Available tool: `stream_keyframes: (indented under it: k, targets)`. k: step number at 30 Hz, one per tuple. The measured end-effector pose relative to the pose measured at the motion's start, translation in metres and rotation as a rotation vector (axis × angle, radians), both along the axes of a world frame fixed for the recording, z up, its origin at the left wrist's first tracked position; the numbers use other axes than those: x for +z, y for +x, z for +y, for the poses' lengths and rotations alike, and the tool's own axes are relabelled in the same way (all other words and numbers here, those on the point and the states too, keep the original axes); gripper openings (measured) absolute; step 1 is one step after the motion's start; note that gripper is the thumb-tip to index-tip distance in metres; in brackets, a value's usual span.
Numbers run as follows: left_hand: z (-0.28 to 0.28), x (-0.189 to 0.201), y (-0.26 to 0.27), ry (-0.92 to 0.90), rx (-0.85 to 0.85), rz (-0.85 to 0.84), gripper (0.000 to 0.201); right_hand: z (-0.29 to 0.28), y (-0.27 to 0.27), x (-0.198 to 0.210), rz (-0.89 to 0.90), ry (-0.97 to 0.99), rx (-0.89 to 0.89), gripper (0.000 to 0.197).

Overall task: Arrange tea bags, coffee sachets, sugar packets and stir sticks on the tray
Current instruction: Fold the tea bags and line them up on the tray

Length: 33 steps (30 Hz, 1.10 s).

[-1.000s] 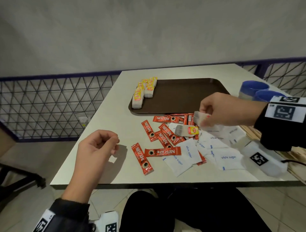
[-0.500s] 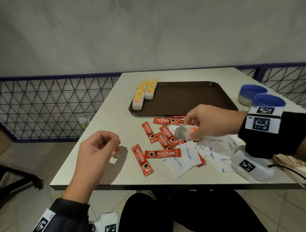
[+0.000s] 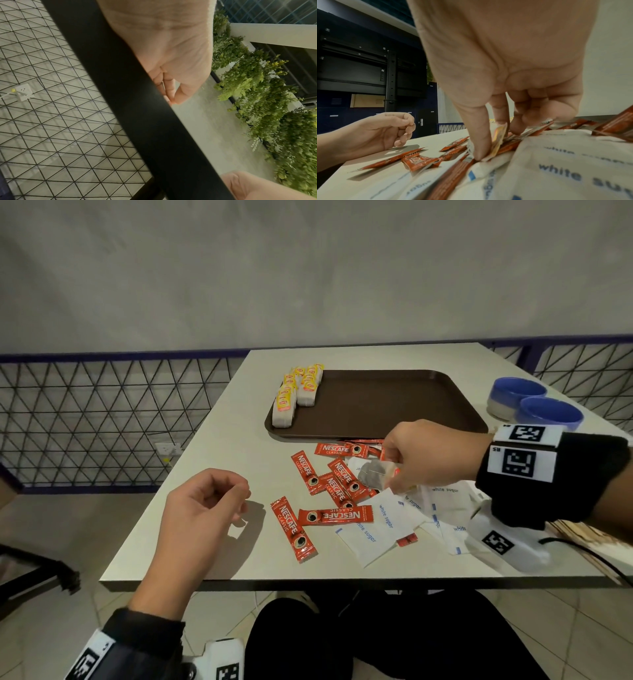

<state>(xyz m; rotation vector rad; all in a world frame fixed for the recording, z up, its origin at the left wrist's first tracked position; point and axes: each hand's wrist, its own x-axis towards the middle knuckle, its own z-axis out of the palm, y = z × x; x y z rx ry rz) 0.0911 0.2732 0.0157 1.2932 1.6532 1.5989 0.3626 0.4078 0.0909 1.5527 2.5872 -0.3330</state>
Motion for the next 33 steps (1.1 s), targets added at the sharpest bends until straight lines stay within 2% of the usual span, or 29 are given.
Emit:
stream_keyframes:
  k: [8, 10, 14, 17, 18, 22, 24, 28, 30, 33]
  targets:
    - [0.0, 0.0, 0.004, -0.022, -0.039, 0.081, 0.014, -0.004, -0.005, -0.003, 0.058, -0.015, 0.017, 0.028]
    - [0.0, 0.0, 0.006, -0.028, -0.039, 0.101, 0.015, -0.005, -0.006, -0.002, 0.106, -0.046, 0.004, 0.03]
    - [-0.001, 0.007, 0.01, -0.04, -0.06, 0.138, 0.011, -0.009, -0.007, 0.012, 0.254, -0.086, 0.023, 0.018]
    - [-0.002, 0.022, 0.02, -0.024, -0.108, 0.196, 0.005, -0.014, -0.009, 0.031, 0.353, -0.135, 0.095, 0.026]
    - [-0.001, 0.028, 0.024, -0.031, -0.145, 0.195, 0.01, -0.017, -0.01, 0.036, 0.375, -0.135, 0.129, 0.028]
    - [0.011, 0.047, 0.045, -0.109, -0.367, 0.032, 0.051, -0.03, -0.019, 0.053, 0.406, -0.089, 0.249, 0.039]
    - [0.016, 0.05, 0.055, -0.117, -0.466, -0.086, 0.061, -0.036, -0.022, 0.057, 0.434, -0.116, 0.291, 0.041]
    - [0.018, 0.048, 0.066, -0.137, -0.592, -0.235, 0.052, -0.045, -0.02, 0.055, 0.466, -0.137, 0.362, 0.042]
    - [0.016, 0.045, 0.071, -0.169, -0.592, -0.294, 0.04, -0.046, -0.019, 0.051, 0.458, -0.106, 0.371, 0.044]
    - [0.014, 0.04, 0.074, -0.193, -0.555, -0.285, 0.025, -0.045, -0.017, 0.045, 0.396, -0.045, 0.362, 0.052]
